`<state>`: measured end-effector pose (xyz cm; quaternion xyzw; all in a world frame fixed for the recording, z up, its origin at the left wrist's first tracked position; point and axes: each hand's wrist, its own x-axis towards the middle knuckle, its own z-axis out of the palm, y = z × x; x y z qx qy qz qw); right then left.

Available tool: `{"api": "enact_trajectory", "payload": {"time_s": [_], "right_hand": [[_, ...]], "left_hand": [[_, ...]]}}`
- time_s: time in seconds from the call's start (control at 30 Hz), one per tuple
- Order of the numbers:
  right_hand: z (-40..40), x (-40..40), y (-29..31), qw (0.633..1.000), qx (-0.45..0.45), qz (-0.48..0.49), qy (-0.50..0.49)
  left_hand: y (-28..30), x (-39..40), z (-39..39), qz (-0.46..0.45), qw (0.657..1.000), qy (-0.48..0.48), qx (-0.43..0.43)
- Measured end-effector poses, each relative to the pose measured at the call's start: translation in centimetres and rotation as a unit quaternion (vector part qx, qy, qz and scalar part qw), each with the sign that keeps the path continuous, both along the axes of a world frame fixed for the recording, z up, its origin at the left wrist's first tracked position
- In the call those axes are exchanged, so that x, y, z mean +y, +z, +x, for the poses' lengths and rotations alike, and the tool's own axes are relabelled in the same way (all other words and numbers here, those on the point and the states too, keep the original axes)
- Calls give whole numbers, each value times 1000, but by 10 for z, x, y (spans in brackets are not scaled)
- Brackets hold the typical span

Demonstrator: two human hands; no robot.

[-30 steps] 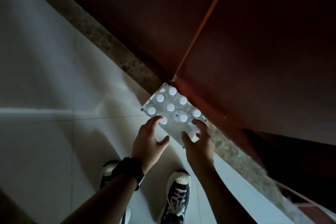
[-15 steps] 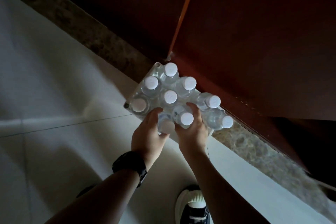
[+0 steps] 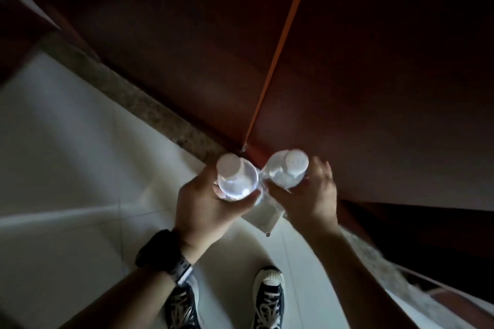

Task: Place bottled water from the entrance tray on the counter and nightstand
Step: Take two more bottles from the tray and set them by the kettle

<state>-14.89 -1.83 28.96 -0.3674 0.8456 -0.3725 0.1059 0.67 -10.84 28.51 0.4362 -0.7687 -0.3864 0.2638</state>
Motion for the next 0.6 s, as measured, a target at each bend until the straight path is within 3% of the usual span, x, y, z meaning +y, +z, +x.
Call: {"api": "enact_trajectory", "payload": {"time_s": [0.1, 0.17, 0.23, 0.33, 0.47, 0.6], "right_hand": [[-18, -13, 144, 999, -30, -33, 29], [-23, -17, 239, 987, -127, -84, 46], [-20, -16, 328, 958, -232, -151, 72], [-14, -17, 445, 910, -301, -252, 134], [0, -11, 581, 895, -290, -297, 165], [17, -2, 675, 887, -265, -351, 141]], "left_hand": [[143, -19, -2, 58, 995, 13, 80], [236, -27, -5, 71, 991, -2, 114], [328, -28, -3, 85, 986, -10, 143], [445, -29, -5, 111, 973, -36, 199], [582, -19, 1, 75, 955, -72, 279], [667, -10, 11, 57, 925, -90, 366]]}}
